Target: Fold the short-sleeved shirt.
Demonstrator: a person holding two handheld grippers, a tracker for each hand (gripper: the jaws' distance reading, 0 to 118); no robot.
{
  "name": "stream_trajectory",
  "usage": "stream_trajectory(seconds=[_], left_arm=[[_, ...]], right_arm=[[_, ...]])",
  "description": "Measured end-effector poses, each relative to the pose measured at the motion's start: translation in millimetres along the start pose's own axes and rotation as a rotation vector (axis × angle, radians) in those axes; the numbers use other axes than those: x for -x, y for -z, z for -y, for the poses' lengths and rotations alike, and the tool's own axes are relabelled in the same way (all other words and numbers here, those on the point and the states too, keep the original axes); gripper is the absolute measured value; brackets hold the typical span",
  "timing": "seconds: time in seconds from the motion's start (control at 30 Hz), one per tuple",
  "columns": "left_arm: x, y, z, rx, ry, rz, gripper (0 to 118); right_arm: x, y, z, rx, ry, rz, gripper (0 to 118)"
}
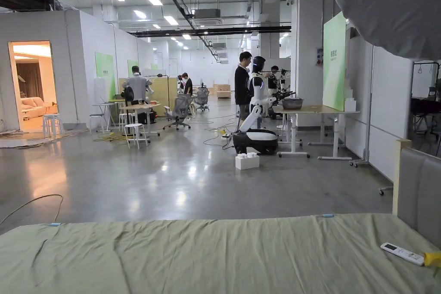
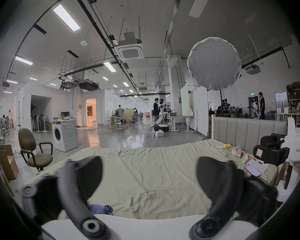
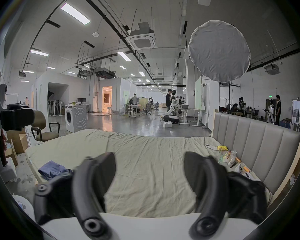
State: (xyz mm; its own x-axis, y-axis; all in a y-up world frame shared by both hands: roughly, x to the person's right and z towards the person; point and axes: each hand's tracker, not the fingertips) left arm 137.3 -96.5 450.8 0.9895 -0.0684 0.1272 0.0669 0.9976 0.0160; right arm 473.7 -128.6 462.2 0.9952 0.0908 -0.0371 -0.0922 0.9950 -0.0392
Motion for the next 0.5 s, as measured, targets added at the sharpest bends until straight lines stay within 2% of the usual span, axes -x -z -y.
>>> stream_trajectory(seconds=[0.1, 0.2, 0.5], left_arm=[[-0.5, -1.8, 0.2, -0.016, -0.011, 0.003, 118], [-0.8, -2.4, -0.6, -0.023, 0.002, -0.006, 118], [-3.1, -4.9, -6.9, -0.039, 0.025, -0.001, 118]], right_arm=[[-1.3, -0.1, 1.1, 0.001, 0.034, -0.006, 117], [-1.2, -0.9, 0.3, -0.019, 0.059, -0.004, 118], [-0.1, -2.7, -1.5, -0.017, 0.051, 0.007, 118]])
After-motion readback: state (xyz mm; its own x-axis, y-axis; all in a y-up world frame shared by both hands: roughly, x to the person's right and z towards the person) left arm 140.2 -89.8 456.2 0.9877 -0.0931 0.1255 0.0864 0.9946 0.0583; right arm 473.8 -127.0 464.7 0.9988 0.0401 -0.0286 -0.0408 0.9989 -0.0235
